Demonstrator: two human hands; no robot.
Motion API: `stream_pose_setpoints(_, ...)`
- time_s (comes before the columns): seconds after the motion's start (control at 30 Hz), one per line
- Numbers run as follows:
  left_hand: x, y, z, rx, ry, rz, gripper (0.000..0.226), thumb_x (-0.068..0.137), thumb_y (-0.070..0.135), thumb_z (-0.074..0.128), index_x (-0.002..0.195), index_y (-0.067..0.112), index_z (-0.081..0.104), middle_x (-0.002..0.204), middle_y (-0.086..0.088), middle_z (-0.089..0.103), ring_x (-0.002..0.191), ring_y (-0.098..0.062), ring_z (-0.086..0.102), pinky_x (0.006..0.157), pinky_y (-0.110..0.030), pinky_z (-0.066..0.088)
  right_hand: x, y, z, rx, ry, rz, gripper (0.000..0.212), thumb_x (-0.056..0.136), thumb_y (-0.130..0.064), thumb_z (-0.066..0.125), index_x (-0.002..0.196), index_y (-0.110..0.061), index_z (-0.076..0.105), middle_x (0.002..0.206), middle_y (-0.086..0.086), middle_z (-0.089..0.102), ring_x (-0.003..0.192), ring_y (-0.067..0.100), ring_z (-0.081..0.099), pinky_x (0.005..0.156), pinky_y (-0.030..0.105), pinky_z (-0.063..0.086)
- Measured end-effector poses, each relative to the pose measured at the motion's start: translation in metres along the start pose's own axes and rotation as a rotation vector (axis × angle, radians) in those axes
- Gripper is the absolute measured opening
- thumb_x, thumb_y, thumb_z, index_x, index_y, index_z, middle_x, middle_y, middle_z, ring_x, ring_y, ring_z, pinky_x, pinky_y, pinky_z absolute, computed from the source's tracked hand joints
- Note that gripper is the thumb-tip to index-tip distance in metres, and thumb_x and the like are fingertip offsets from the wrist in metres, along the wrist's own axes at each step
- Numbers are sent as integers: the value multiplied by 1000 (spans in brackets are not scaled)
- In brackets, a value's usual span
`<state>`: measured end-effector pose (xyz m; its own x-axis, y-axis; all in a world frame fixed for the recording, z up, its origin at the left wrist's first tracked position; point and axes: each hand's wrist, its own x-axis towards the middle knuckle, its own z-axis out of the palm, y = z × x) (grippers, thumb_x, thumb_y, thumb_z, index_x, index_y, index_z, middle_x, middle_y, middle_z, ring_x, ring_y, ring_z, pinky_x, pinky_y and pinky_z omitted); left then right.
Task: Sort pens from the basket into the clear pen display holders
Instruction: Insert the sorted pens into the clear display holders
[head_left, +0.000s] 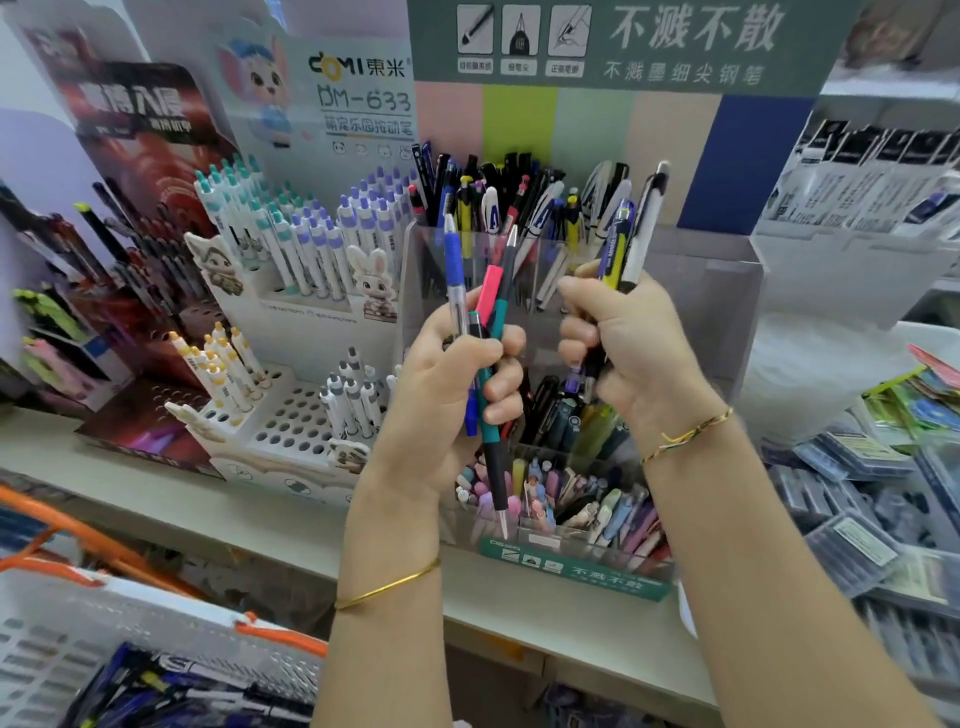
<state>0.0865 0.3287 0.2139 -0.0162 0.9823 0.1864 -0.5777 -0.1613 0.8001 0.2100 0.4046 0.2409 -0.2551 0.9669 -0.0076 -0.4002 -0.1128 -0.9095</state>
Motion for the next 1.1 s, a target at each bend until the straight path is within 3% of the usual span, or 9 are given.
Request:
stream_pose_setpoints(0.13, 3, -4, -6, -183, -67, -25, 35, 83, 0, 41, 114, 15, 36, 79, -3, 48, 49, -5, 40, 40, -15, 39, -1, 14, 1, 28, -32, 106, 20, 94, -9, 57, 77, -13, 48, 54, -4, 37, 34, 4, 26, 33, 16, 22)
stream_pose_setpoints(0.27, 5, -7, -10, -335, -140, -120, 32, 82, -1, 49, 107, 11, 33, 71, -2, 52, 48, -6, 46, 42, -15, 42, 2, 23, 8, 11, -7, 217, 20, 92, -21, 62, 92, -4, 52, 58, 0, 44, 33, 3, 28, 32, 16, 24)
stream_pose_setpoints(0.33, 4, -8, -10, -403, -204, -149, 28, 84, 0, 54, 105, 9, 37, 70, -4, 56, 49, -7, 50, 44, -16, 44, 3, 24, 10, 3, -1, 241, 23, 92, -23, 63, 84, -4, 55, 57, 1, 48, 33, 3, 29, 33, 15, 25)
stream_pose_setpoints(0.53, 2, -8, -12, -536, -277, -236, 27, 89, -1, 48, 111, 9, 36, 75, -11, 59, 53, -14, 56, 46, -18, 44, 3, 25, 14, 122, -19, 115, 25, 94, -18, 59, 79, 2, 61, 42, -3, 42, 34, 6, 26, 35, 17, 23)
stream_pose_setpoints(0.67, 1, -8, -19, -497, -196, -168, 26, 85, 0, 55, 105, 9, 41, 69, -4, 54, 49, -7, 50, 44, -15, 44, 7, 16, 13, 251, 145, -55, 19, 94, -11, 58, 98, 7, 61, 61, 5, 55, 34, 5, 25, 33, 18, 25)
stream_pose_setpoints(0.77, 5, -5, -16, -415, 42, 3, 24, 87, 5, 49, 111, 8, 46, 72, 1, 46, 49, -3, 42, 43, -13, 40, 8, 13, 8, 271, 214, -79, 22, 93, -10, 59, 107, 6, 57, 82, 15, 65, 34, 5, 27, 34, 19, 27)
stream_pose_setpoints(0.83, 10, -5, -10, -318, 185, 96, 29, 89, 9, 52, 118, 7, 46, 71, 2, 45, 48, -2, 39, 41, -13, 37, 3, 14, 8, 270, 212, -63, 23, 93, -10, 60, 110, 5, 56, 85, 15, 67, 34, 5, 28, 34, 18, 28)
stream_pose_setpoints(0.93, 16, -5, -1, -144, 330, 144, 19, 89, 12, 59, 107, 7, 53, 62, 5, 40, 44, -2, 36, 38, -13, 33, -2, 14, 9, 252, 205, -44, 27, 93, -10, 60, 111, 9, 58, 85, 13, 69, 34, 5, 28, 34, 18, 28)
stream_pose_setpoints(1.1, 17, -10, 2, -1, 406, 132, 7, 96, 7, 53, 91, 12, 53, 61, 4, 39, 44, -3, 36, 37, -14, 32, -5, 15, 7, 213, 210, -63, 41, 92, -11, 61, 120, 18, 51, 83, 9, 72, 33, 5, 29, 34, 17, 28)
